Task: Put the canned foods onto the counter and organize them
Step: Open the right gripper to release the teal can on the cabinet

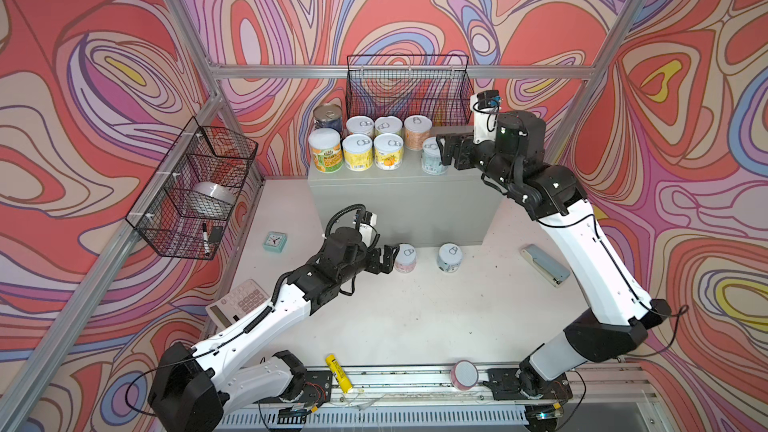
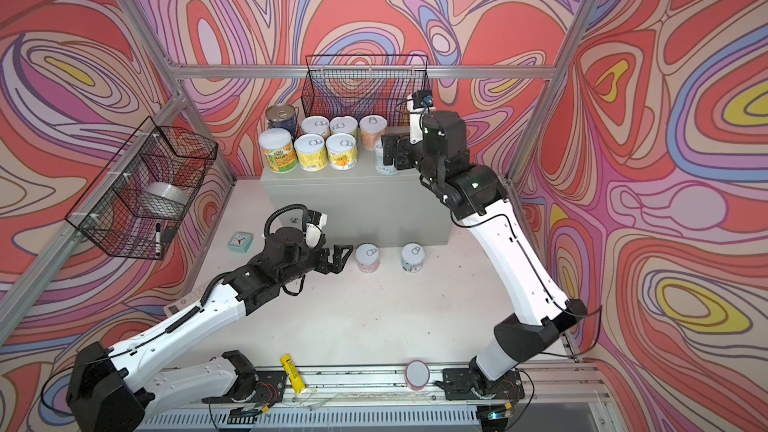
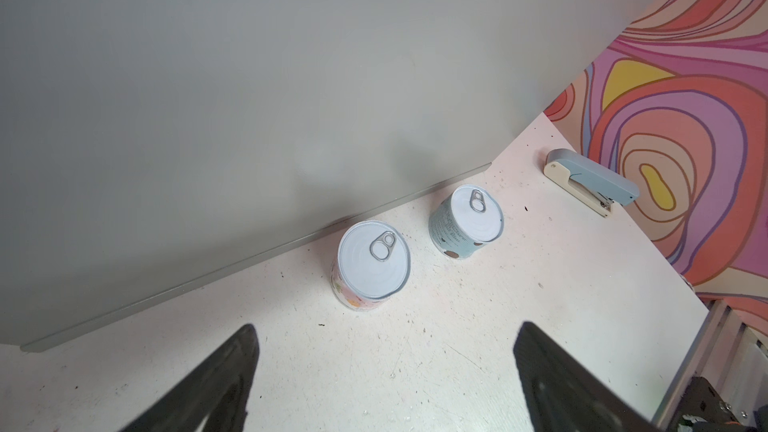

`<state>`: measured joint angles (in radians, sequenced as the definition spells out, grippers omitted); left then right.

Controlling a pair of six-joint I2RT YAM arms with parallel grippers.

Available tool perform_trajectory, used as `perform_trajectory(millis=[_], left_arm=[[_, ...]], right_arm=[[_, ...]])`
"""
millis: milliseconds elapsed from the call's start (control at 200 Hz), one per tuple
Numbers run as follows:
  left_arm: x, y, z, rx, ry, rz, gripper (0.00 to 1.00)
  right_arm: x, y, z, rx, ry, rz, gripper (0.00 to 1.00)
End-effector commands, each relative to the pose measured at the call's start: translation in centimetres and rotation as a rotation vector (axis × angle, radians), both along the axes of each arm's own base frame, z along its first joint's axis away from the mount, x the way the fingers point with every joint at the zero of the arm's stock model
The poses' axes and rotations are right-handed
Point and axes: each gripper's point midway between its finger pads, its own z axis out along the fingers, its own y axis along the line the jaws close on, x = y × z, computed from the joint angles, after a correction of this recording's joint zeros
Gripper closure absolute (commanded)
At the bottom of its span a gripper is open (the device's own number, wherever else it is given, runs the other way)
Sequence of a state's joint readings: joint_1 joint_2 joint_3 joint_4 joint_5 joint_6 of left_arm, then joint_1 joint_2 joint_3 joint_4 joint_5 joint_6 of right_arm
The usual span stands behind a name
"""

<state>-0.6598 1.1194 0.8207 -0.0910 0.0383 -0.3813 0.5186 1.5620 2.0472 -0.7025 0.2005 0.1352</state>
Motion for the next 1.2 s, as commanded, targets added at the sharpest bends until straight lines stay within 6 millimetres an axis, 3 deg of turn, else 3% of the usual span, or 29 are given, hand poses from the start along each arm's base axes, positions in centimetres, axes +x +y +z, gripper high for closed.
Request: perform_trajectory(millis=[0, 260, 511, 801, 1192], left_arm=[[0.4, -0.5, 1.1, -0.029, -0.031, -0.016, 0.03], [0.4, -0.9, 1.6, -0.050, -0.044, -0.031, 0.03], [0.1, -0.3, 4.6, -0.065, -0.124, -0.030, 0.03], [-0.9, 0.6, 8.0, -0.053, -0.183, -0.037, 0.02], [-0.9, 0.9, 6.3, -0.050, -0.149, -0.017, 0.02]], right_arm=[[0.1, -2.6, -0.5, -0.039, -0.004, -0.130, 0.02], [-0.2, -5.0, -4.6, -0.121, 0.066, -0.234, 0.04], [1.4, -5.7, -7.6, -0.111, 0.111, -0.241, 0.04], [2.8, -4.4, -8.1, -0.086, 0.098, -0.184, 0.03], [4.0, -2.1, -8.6, -0.030, 0.107, -0.097, 0.04]])
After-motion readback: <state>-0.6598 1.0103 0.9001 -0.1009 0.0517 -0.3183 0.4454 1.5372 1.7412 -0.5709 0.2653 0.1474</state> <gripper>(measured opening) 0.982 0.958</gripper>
